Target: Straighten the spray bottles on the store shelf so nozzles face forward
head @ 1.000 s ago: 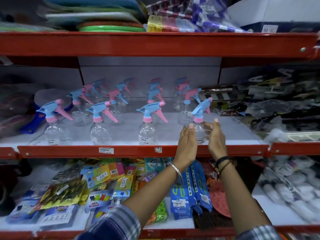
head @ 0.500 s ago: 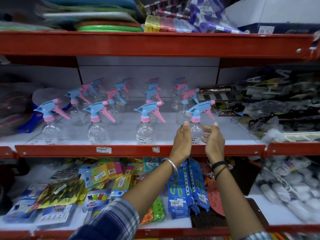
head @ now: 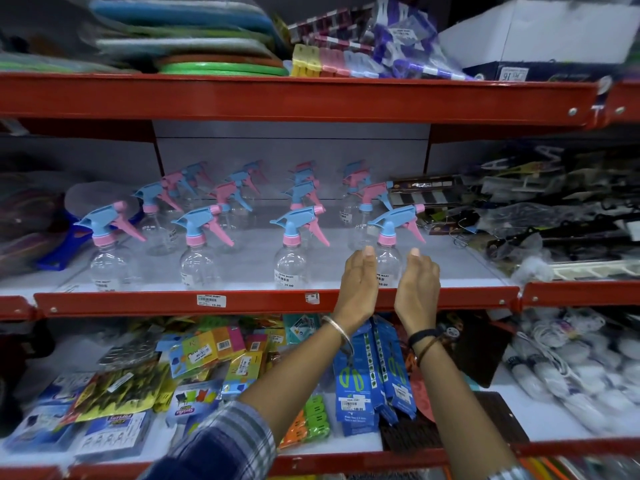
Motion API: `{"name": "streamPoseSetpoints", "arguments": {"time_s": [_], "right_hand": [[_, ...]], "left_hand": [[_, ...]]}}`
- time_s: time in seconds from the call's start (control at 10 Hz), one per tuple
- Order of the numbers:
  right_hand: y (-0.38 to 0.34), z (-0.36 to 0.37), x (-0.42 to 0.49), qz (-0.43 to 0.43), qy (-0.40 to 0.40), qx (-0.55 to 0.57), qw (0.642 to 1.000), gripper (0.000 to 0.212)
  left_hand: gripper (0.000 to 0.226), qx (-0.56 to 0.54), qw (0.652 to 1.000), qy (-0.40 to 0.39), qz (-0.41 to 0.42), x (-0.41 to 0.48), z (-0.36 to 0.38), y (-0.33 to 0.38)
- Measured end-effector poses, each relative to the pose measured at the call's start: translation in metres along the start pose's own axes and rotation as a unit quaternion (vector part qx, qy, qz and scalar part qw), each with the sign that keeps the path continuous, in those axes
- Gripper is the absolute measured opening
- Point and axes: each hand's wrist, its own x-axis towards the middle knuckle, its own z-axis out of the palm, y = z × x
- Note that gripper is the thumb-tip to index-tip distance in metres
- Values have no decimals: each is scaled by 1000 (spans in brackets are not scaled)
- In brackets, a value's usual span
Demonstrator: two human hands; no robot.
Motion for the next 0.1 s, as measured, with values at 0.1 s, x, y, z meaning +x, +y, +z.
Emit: {"name": "streamPoseSetpoints", "arguments": {"time_s": [0.1], "right_hand": [[-23,-2,-15,-83,8,-19,996,64]], "left_hand": [[51,19,995,37,88,-23,-18,4]]}}
